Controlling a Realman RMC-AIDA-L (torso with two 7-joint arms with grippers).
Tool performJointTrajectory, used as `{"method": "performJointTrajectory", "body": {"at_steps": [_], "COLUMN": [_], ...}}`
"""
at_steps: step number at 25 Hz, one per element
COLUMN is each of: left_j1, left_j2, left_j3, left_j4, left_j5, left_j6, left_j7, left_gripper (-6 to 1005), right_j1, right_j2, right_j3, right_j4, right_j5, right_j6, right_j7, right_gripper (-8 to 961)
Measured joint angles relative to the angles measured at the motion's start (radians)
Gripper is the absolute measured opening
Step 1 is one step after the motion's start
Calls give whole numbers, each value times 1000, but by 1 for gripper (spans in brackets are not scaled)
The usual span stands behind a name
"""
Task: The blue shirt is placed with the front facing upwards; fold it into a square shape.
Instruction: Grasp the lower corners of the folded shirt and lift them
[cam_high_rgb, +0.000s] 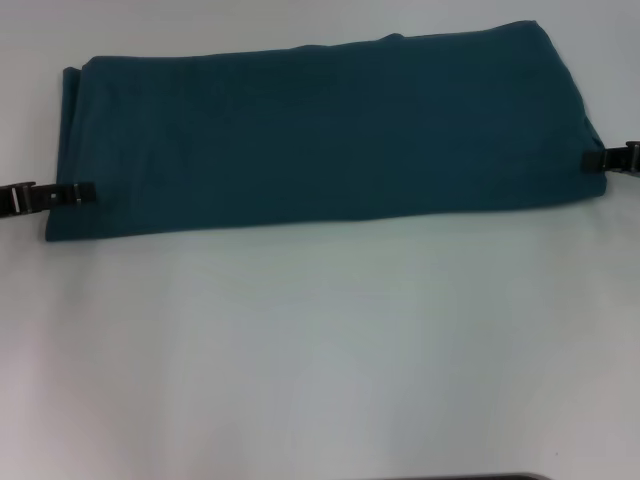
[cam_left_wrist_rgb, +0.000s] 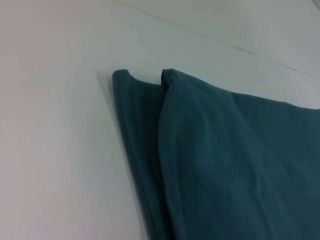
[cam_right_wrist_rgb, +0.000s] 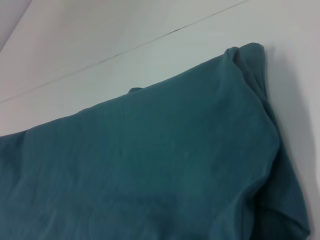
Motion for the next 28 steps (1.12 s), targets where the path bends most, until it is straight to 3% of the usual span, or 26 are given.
{"method": "performJointTrajectory", "body": {"at_steps": [13,28], "left_j1": [-34,-6], "left_j2": [-1,0], "left_j3": [-6,0], "left_j4": [-33,-36], "left_j5": [-12,17], "left_j6": [121,30], "left_j7": [8,1], "left_gripper": [859,858], "right_j1": [-2,-2], "right_j2": [3,6], "right_j3": [0,3], "right_j4": [0,0], "right_j5": [0,1], "right_j6": [0,2], "right_j7": [0,-9], "right_gripper": [10,10]}}
